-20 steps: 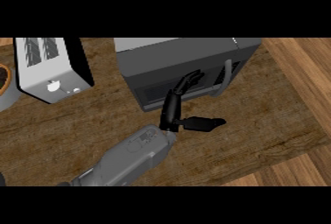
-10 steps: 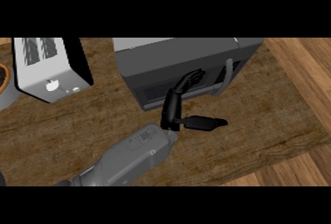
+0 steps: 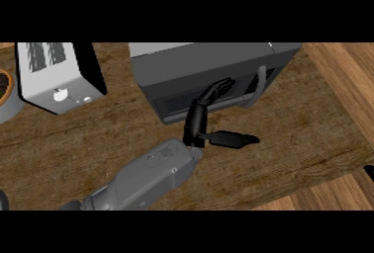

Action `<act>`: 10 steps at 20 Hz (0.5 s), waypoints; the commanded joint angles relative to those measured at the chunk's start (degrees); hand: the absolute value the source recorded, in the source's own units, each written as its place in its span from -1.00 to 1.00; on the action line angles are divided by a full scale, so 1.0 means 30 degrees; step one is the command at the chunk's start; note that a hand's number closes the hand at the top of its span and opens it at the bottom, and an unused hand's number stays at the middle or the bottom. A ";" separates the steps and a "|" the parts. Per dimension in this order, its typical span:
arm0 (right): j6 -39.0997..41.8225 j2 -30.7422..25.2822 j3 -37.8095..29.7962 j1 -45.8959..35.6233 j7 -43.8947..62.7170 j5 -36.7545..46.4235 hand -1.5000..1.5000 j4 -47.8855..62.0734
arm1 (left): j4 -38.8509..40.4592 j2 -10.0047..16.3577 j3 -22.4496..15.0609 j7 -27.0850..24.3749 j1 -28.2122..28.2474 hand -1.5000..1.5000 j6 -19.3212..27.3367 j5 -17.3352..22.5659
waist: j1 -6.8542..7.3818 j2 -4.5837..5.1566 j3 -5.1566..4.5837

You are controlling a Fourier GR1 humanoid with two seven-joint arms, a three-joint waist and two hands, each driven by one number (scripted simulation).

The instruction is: Pick up the milk, place it into the microwave and close the microwave

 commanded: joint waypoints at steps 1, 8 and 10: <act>0.0730 0.0988 0.0549 -0.0102 0.0326 -0.1989 -1.00 0.1243 | 0.1188 0.0009 0.0937 -0.0037 -0.1097 -1.00 0.0255 0.0671 | -0.0054 0.0220 0.0029; 0.1577 0.0424 0.0291 -0.1004 0.1313 -0.3719 -1.00 0.2374 | 0.1627 0.0010 0.0866 -0.0572 -0.1242 -1.00 0.0074 0.1252 | -0.0104 0.0144 -0.0056; 0.1929 0.0239 0.0237 -0.1106 0.1326 -0.4060 -1.00 0.2529 | 0.1660 0.0010 0.0865 -0.0771 -0.1102 -1.00 0.0108 0.1483 | -0.0382 0.0150 -0.0059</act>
